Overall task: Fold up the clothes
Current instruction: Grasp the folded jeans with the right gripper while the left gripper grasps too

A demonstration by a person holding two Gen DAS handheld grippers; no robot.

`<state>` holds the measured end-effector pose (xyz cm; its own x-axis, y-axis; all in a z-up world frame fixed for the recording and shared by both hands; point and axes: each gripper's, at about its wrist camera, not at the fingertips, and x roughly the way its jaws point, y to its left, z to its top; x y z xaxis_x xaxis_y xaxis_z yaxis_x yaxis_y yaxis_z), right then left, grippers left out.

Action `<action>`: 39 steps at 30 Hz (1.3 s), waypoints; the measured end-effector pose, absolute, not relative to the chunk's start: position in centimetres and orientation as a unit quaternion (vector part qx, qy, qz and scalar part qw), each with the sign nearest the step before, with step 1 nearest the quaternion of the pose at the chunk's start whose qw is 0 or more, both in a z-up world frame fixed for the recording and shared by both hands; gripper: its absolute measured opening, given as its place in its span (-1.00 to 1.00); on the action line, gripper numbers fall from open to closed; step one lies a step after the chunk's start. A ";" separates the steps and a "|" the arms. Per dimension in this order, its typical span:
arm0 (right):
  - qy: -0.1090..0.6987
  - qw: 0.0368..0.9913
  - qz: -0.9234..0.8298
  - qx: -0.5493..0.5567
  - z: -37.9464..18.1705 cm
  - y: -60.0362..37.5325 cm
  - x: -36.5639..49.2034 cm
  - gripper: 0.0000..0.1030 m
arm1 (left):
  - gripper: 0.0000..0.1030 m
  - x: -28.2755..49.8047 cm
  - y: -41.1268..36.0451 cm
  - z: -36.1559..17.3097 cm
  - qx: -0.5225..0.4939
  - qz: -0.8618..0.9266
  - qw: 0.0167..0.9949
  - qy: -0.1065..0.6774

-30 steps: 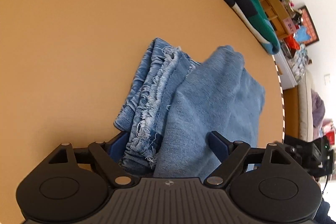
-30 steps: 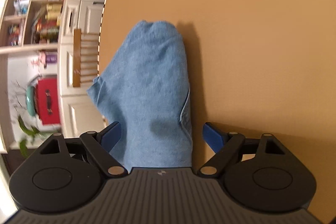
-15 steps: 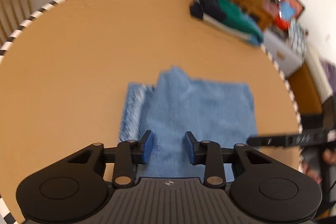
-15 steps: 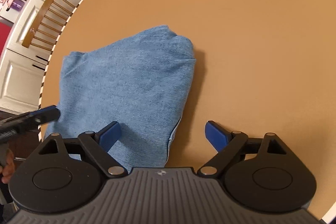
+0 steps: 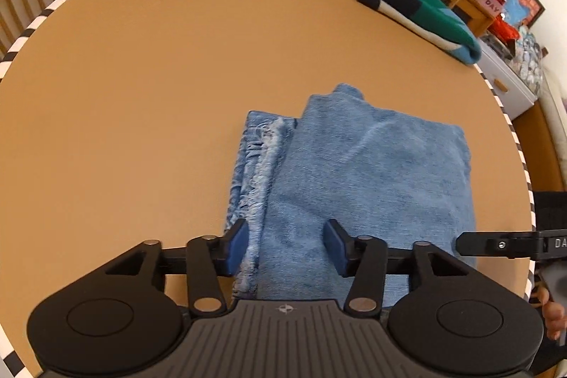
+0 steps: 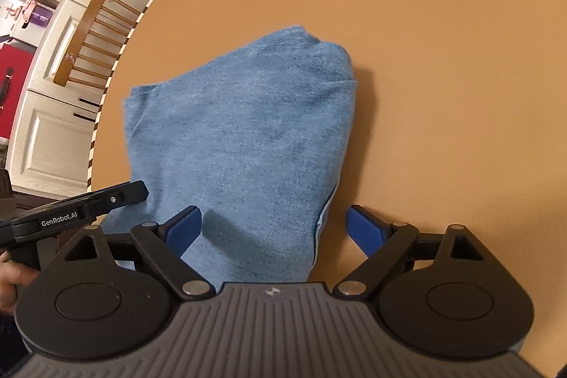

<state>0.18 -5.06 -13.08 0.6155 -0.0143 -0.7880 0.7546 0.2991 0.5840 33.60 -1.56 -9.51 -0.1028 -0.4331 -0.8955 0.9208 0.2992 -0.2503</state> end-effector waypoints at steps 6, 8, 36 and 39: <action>0.301 0.729 -0.219 0.574 -14.0 -5.8 0.0 0.91 | 0.12 33.9 -1.8 -9.9 0.239 -0.539 0.622 0.515; 0.264 0.725 -0.201 0.604 -14.8 -6.4 0.2 0.99 | 0.12 34.0 -1.8 -9.9 0.238 -0.539 0.621 0.517; 0.248 0.724 -0.188 0.616 -14.1 -8.3 -1.1 -0.49 | 0.35 44.3 -3.0 -12.8 0.175 -0.523 0.628 0.549; 0.280 0.726 -0.193 0.598 -13.5 -9.8 -2.0 -0.50 | 0.39 46.2 -2.0 -12.5 0.135 -0.526 0.631 0.554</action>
